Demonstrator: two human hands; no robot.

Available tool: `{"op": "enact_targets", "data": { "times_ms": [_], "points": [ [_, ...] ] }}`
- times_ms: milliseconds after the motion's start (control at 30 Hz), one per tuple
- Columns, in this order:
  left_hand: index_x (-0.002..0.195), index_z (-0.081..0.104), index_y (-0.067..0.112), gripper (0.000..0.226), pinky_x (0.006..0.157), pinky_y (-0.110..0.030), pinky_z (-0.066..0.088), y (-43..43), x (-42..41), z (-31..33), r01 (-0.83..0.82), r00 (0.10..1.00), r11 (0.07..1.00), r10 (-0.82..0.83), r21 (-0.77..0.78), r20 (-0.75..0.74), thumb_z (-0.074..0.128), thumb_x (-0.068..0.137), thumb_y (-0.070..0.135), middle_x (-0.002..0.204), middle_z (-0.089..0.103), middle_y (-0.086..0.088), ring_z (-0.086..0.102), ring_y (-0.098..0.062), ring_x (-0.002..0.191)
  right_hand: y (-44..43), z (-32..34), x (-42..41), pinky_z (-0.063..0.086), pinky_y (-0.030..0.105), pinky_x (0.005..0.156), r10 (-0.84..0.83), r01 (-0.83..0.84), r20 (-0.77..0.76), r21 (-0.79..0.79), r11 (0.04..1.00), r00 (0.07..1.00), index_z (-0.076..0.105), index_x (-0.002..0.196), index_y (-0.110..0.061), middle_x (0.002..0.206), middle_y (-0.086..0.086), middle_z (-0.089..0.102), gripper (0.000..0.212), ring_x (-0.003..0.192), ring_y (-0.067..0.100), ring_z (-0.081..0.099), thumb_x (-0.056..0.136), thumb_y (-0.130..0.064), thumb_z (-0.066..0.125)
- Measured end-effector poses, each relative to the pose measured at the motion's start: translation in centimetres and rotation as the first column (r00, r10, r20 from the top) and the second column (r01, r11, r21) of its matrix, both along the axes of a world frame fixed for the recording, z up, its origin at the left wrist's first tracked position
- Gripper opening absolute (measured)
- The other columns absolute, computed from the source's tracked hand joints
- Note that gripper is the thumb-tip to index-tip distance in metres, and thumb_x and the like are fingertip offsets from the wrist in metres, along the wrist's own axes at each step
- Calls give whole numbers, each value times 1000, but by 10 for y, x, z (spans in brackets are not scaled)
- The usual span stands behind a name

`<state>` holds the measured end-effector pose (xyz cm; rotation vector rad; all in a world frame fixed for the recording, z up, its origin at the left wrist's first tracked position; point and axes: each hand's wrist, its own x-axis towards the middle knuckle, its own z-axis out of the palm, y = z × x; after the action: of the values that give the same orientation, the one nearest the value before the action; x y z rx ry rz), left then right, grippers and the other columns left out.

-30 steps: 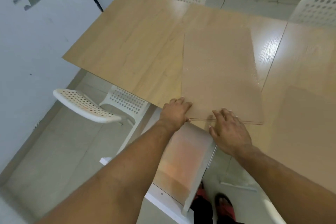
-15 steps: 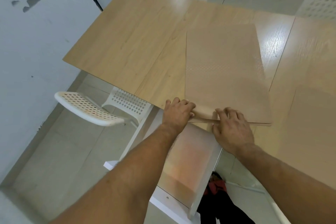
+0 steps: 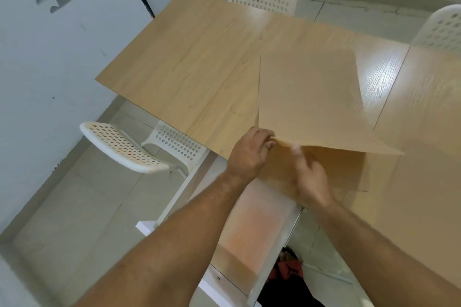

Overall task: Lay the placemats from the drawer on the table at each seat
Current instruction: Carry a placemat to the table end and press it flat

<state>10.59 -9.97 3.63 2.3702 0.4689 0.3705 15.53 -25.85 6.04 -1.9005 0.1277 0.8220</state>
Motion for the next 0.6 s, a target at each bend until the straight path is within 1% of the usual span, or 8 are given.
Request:
{"op": "enact_targets", "data": {
  "times_ms": [33, 100, 133, 200, 333, 400, 500, 600],
  "points": [
    [116, 67, 8, 26, 81, -24, 48, -5, -2, 2, 12, 999, 1000, -13, 19, 37, 58, 100, 26, 109, 62, -5, 60, -16, 96, 6, 7, 10, 51, 42, 80, -186, 230, -237, 178, 957, 954, 64, 109, -17, 100, 2, 68, 78, 88, 25, 65, 75, -86, 49],
    [115, 67, 8, 24, 80, -18, 43, -14, -9, 5, 38, 996, 999, -40, 24, 74, 57, 100, 25, 110, 59, -3, 57, -13, 97, 12, 18, 33, 56, 43, 84, -357, 582, -533, 344, 737, 767, 64, 102, -17, 101, 8, 71, 50, 90, 26, 69, 86, -65, 59],
    [115, 66, 9, 25, 82, -18, 44, -18, -12, 4, 48, 996, 999, -48, 7, 76, 56, 101, 26, 112, 58, -2, 56, -13, 99, 13, 21, 42, 58, 41, 81, -383, 659, -585, 379, 649, 715, 64, 103, -16, 102, 8, 71, 38, 91, 25, 70, 91, -52, 62],
    [118, 66, 12, 28, 91, -19, 44, -28, -19, 5, 42, 998, 997, -39, -69, 42, 54, 101, 31, 123, 55, -1, 55, -12, 110, 14, 19, 52, 59, 36, 66, -447, 713, -585, 369, 597, 677, 63, 104, -12, 97, 8, 69, 15, 83, 22, 68, 97, -24, 61],
    [141, 50, 28, 49, 105, -27, 40, -43, -21, 19, -164, 985, 927, 138, -339, -100, 47, 99, 53, 148, 42, 5, 48, -3, 125, 8, 12, 56, 57, 25, 52, -550, 753, -537, 293, 589, 639, 62, 115, -3, 111, 12, 67, 29, 77, 19, 66, 91, 10, 54],
    [152, 33, 33, 61, 103, -31, 40, -44, -12, 31, -352, 935, 708, 290, -612, -203, 44, 98, 59, 148, 42, 10, 50, 4, 116, 3, 12, 56, 57, 24, 50, -540, 751, -548, 289, 594, 639, 63, 105, -5, 112, 11, 68, 22, 78, 18, 67, 92, 10, 53],
    [154, 27, 29, 68, 102, -43, 42, -33, 5, 38, -456, 849, 183, 383, -871, -364, 40, 98, 64, 131, 60, -4, 65, -11, 102, -4, 14, 54, 62, 28, 63, -477, 750, -606, 343, 565, 637, 63, 115, -8, 114, 7, 71, 24, 88, 18, 71, 95, 3, 55],
    [151, 35, 20, 73, 108, -52, 42, -21, 14, 43, -367, 823, -65, 442, -928, -356, 50, 94, 63, 116, 64, -11, 66, -27, 107, -10, 21, 53, 62, 33, 73, -372, 691, -618, 419, 590, 693, 63, 122, -7, 113, 8, 72, 27, 90, 18, 73, 96, -2, 58]
  ]
}}
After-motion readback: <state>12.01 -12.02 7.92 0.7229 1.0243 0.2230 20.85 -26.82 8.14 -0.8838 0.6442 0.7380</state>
